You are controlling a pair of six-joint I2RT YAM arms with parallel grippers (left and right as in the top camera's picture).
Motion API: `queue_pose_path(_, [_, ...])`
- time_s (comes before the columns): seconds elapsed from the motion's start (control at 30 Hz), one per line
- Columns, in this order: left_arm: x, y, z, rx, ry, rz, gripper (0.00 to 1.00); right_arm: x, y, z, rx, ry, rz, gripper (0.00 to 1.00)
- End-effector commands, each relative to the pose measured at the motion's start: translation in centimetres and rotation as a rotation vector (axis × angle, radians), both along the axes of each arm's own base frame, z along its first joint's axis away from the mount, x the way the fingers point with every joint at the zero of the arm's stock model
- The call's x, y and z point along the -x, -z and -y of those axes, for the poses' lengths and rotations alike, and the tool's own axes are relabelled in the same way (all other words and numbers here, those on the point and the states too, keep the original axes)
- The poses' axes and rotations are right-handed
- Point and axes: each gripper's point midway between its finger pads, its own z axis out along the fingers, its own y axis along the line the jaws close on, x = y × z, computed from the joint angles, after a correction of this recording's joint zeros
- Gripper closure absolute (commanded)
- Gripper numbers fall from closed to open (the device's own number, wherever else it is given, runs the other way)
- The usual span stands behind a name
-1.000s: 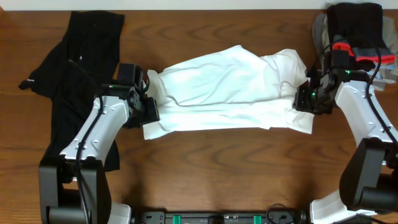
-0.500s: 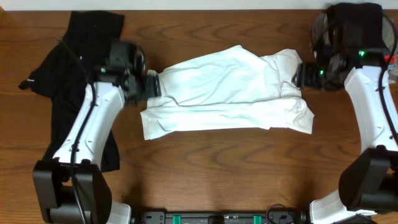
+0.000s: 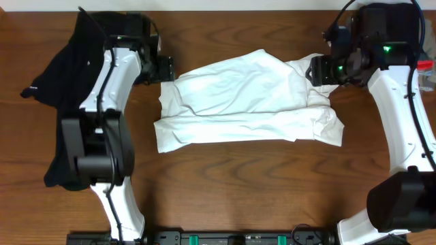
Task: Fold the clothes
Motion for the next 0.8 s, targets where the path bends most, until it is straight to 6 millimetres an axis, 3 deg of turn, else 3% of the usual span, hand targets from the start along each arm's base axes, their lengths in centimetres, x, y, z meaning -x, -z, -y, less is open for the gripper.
queue_pose_path(0.0, [-0.6, 0.5, -0.7, -0.014, 0.009, 0.002, 0.22, -0.2, -0.9, -0.3, 0.001, -0.025, 0.028, 0.36])
queue_pose_path(0.2, [-1.0, 2.6, -0.5, -0.008, 0.02, -0.017, 0.24, -0.5, -1.0, -0.3, 0.001, -0.025, 0.04, 0.37])
queue_pose_path(0.4, [-1.3, 3.5, 1.1, 0.064, 0.047, -0.021, 0.29, -0.5, -1.0, -0.3, 0.001, -0.025, 0.042, 0.38])
queue_pose_path(0.57, [-1.3, 5.7, 1.1, 0.063, 0.046, -0.051, 0.3, -0.5, -1.0, -0.3, 0.001, -0.025, 0.042, 0.38])
queue_pose_path(0.77, [-2.2, 6.1, 1.2, 0.064, 0.046, -0.019, 0.52, -0.6, -1.1, -0.3, 0.001, -0.025, 0.046, 0.38])
